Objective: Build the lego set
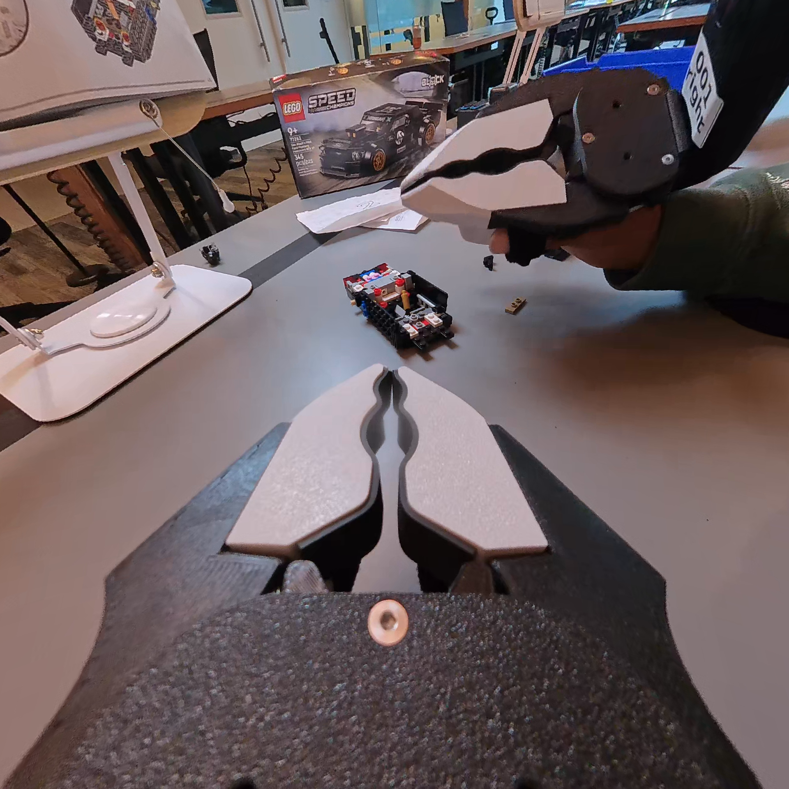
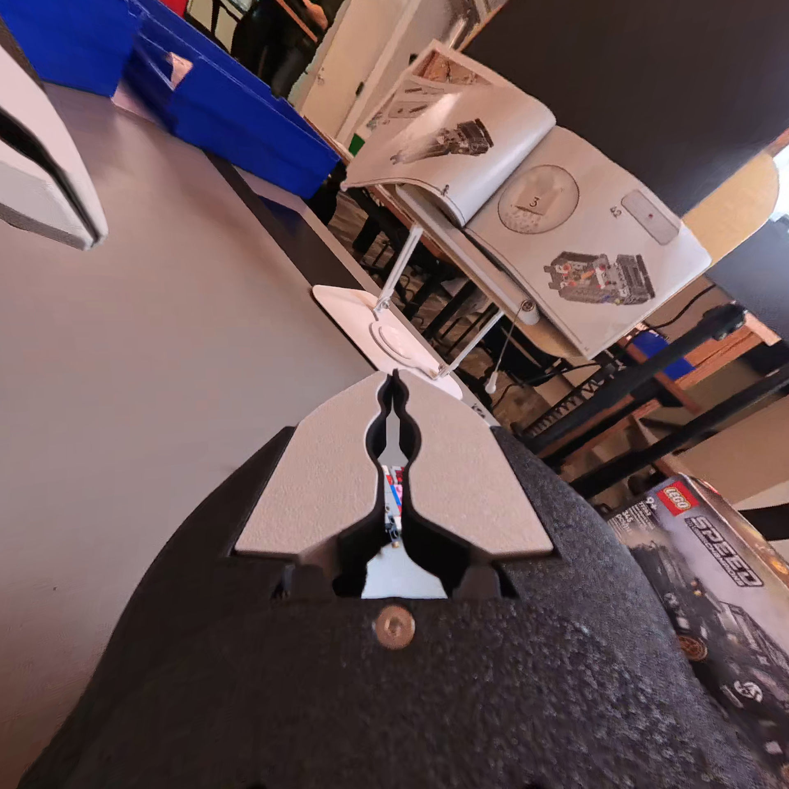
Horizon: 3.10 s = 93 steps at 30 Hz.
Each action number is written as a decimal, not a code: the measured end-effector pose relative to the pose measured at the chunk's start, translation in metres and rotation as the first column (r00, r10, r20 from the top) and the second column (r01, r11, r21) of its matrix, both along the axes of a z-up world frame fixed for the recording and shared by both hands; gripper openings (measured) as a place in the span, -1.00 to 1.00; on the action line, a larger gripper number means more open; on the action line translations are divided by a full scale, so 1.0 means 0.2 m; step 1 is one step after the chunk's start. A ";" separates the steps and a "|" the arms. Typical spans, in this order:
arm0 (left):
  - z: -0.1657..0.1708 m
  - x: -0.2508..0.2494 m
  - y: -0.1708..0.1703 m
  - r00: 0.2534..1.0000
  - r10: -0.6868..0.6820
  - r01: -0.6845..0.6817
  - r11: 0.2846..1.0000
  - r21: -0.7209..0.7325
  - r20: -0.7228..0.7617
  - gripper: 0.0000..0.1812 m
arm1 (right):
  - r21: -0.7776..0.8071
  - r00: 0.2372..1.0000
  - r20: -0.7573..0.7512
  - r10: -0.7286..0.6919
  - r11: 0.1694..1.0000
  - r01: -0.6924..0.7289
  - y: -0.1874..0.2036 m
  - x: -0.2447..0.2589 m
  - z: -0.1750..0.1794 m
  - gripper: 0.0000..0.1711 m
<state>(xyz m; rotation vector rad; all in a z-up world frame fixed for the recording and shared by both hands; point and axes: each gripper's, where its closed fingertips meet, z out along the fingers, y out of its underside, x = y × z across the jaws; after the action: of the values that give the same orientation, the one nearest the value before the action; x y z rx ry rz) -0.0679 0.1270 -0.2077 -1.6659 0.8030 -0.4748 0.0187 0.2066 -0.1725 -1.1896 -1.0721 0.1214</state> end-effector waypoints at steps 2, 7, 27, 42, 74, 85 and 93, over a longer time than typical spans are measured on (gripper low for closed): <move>0.00 0.00 0.00 1.000 -0.004 0.004 1.000 -0.002 0.001 -1.00 | -0.005 1.000 -0.031 -0.001 1.000 0.001 0.00 0.00 0.02 -1.00; 0.01 0.00 0.00 1.000 0.000 0.000 1.000 0.027 -0.013 -1.00 | -0.140 0.989 -0.141 -0.040 0.990 0.020 0.03 0.05 0.03 -1.00; 0.08 -0.23 0.10 0.985 0.166 -0.167 0.986 0.014 0.041 -1.00 | -0.274 0.977 -0.209 -0.032 0.961 -0.028 0.04 0.09 -0.01 -1.00; 0.08 -0.31 0.14 0.975 0.218 -0.219 0.975 0.020 0.049 -1.00 | -0.323 0.971 -0.237 -0.033 0.945 -0.047 0.02 0.11 0.00 -1.00; 0.11 -0.44 0.19 0.944 0.320 -0.324 0.945 0.040 0.078 -0.88 | -0.341 0.969 -0.234 -0.081 0.940 -0.003 0.07 0.04 0.03 -0.74; 0.11 -0.40 0.17 0.955 0.283 -0.287 0.957 0.030 0.093 -0.89 | -0.247 0.974 -0.219 -0.062 0.969 0.007 0.24 -0.21 0.29 -0.67; 0.11 -0.36 0.16 0.965 0.244 -0.247 0.969 0.017 0.096 -0.88 | -0.519 0.990 0.134 0.048 0.855 0.029 0.17 0.11 -0.07 -0.31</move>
<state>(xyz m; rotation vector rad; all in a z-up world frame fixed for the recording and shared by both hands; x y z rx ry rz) -0.1395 0.1586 -0.1858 -1.6766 0.5230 -0.3622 0.0407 0.2396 -0.1866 -1.7026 -1.2119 0.3577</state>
